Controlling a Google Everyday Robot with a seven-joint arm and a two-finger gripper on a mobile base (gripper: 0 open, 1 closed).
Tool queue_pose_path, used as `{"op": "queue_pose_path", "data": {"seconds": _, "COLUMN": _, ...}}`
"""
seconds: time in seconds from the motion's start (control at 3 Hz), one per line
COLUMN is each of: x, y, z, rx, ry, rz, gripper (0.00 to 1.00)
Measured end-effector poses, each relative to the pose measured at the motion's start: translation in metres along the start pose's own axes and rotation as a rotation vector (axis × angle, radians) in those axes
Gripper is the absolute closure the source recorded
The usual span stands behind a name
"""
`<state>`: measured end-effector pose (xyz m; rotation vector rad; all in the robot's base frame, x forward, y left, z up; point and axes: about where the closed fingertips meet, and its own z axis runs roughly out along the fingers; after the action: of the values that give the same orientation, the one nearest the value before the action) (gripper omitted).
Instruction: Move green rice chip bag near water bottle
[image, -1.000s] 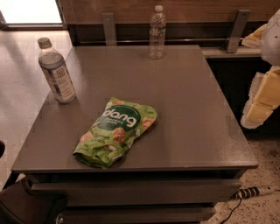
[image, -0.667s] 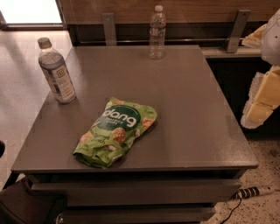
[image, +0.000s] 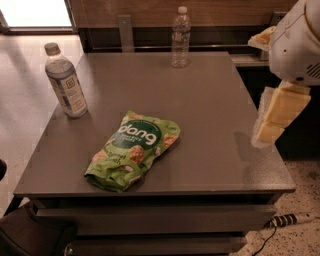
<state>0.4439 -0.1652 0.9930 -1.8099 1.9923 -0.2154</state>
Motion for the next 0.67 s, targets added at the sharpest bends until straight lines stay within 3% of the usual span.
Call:
{"op": "queue_pose_path", "data": {"seconds": 0.33, "x": -0.045, "y": 0.01, "z": 0.028, "rx": 0.041, "ry": -0.057, "rz": -0.205, "gripper": 0.0}}
{"op": "queue_pose_path", "data": {"seconds": 0.67, "x": -0.077, "y": 0.02, "z": 0.057, "rx": 0.039, "ry": -0.126, "rz": -0.355, "gripper": 0.0}}
